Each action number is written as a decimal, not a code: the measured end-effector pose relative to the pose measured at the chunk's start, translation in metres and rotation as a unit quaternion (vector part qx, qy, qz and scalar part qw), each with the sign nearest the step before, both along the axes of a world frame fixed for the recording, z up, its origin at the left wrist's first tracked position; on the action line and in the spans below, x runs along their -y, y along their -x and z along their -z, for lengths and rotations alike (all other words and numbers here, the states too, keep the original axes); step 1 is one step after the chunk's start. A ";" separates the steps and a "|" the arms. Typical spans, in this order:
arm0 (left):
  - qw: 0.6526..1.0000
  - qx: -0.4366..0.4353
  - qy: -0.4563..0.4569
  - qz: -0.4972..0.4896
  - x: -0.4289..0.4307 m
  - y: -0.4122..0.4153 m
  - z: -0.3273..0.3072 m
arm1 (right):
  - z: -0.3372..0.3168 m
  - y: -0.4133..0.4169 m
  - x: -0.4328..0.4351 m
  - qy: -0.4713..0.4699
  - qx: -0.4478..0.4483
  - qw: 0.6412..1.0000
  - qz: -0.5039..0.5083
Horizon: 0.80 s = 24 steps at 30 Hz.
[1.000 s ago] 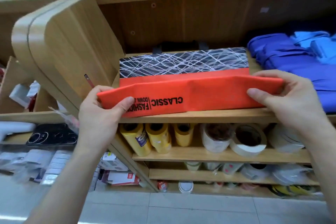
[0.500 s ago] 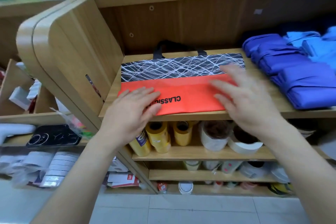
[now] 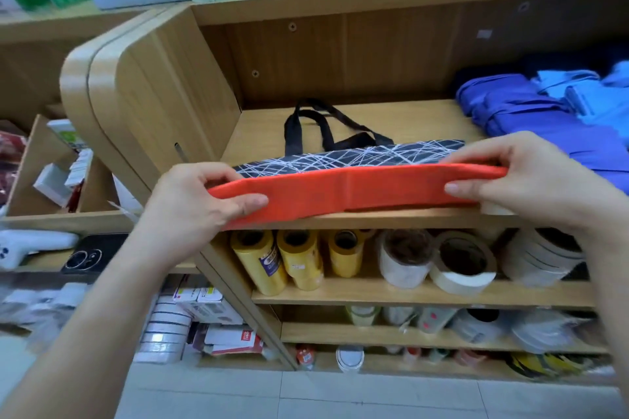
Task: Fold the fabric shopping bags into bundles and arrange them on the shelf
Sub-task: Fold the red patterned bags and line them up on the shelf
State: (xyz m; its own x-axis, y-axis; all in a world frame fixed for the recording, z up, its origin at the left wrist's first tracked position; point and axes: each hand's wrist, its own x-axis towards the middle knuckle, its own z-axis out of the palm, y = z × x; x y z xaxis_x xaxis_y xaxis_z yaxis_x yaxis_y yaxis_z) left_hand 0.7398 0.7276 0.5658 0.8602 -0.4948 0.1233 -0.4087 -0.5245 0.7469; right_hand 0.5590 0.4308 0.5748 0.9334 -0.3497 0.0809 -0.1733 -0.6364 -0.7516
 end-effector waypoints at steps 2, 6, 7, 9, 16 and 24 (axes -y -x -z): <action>0.993 0.097 0.008 -0.069 0.006 0.004 0.008 | 0.008 -0.006 0.004 -0.025 0.059 0.994 0.093; 0.944 0.291 -0.137 -0.071 0.016 0.000 0.026 | 0.030 -0.026 -0.004 0.041 0.064 0.974 0.215; 0.926 0.333 -0.171 -0.045 0.018 -0.002 0.029 | 0.033 -0.030 -0.009 0.065 0.046 0.971 0.227; 0.900 0.374 -0.217 0.052 0.023 -0.002 0.031 | 0.039 -0.036 -0.018 0.138 -0.014 0.963 0.230; 0.858 0.296 -0.376 0.185 0.037 0.015 0.037 | 0.041 -0.045 -0.023 0.253 -0.150 0.927 0.230; 0.846 0.258 -0.422 0.200 0.036 0.042 0.006 | 0.024 -0.052 -0.003 0.003 0.169 0.967 0.192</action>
